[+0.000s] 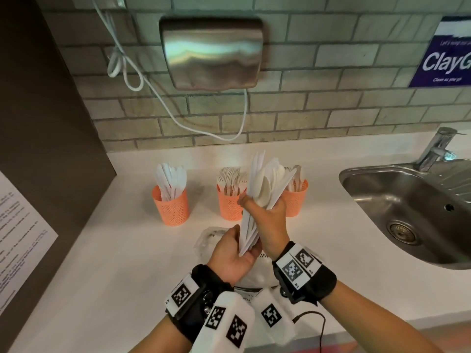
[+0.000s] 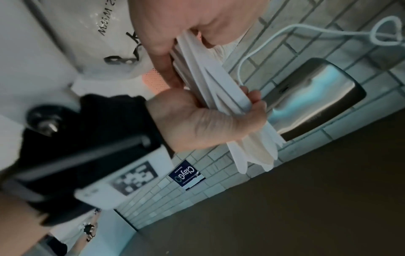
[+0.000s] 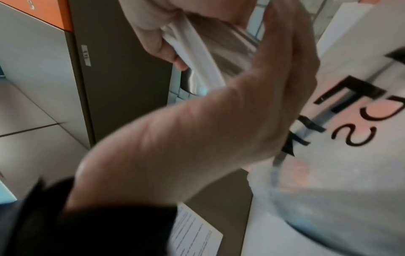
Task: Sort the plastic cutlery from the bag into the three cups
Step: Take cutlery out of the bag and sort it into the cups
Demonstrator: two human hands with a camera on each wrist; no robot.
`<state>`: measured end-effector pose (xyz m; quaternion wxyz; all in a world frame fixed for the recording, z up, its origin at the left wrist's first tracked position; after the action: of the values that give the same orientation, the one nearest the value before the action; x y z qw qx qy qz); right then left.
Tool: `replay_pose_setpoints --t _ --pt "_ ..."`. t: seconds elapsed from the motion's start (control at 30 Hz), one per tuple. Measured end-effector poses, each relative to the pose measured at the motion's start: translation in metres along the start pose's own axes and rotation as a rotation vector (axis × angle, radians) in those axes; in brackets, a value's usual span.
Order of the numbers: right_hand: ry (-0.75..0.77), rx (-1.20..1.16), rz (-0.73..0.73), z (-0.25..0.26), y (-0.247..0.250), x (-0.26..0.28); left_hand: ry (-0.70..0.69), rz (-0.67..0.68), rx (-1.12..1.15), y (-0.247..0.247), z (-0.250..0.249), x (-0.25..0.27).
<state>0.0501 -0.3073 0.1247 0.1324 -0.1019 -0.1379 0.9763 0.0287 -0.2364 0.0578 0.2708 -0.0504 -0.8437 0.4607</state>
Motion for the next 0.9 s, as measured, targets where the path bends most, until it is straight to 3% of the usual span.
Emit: replay_pose_setpoints --t 0.17,0.3,0.4,0.47,0.53,0.6,0.73,0.8,0.9 --pt "-0.058 0.032 0.019 -0.012 -0.005 0.011 0.013 0.052 0.019 0.000 0.002 -0.003" --pt "-0.124 0.064 0.007 -0.024 0.000 0.011 -0.056 0.057 -0.094 0.001 -0.001 -0.007" --pt "-0.181 0.111 0.011 -0.033 0.000 0.014 -0.018 0.089 -0.132 -0.001 0.003 -0.005" --pt "-0.210 0.108 -0.010 -0.032 0.003 0.011 0.008 0.112 -0.275 0.001 0.005 -0.001" --pt "-0.205 0.132 -0.025 -0.026 0.009 0.005 -0.049 0.087 -0.532 0.005 -0.003 0.004" --pt "-0.160 0.229 -0.026 -0.019 0.016 -0.001 -0.251 0.054 -0.804 0.004 -0.025 0.009" --pt "-0.084 0.552 -0.034 -0.028 0.026 -0.005 -0.930 0.050 -1.256 -0.025 -0.073 0.035" --pt "-0.045 0.691 -0.004 -0.035 0.024 -0.002 -1.099 0.090 -1.372 -0.040 -0.079 0.046" --pt "-0.014 0.822 0.035 -0.040 0.018 0.002 -1.207 0.063 -1.553 -0.055 -0.084 0.047"
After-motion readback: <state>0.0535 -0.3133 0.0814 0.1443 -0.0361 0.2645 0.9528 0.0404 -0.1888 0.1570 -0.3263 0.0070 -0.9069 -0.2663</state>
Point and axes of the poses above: each hand's wrist, its own x-axis away from the middle knuckle, its own y-axis out of the back of the hand, z = x × y, the point moved 7 cm from there along -x, towards the middle knuckle, and after that the axes turned 6 degrees about -y, right-handed, at the moved point
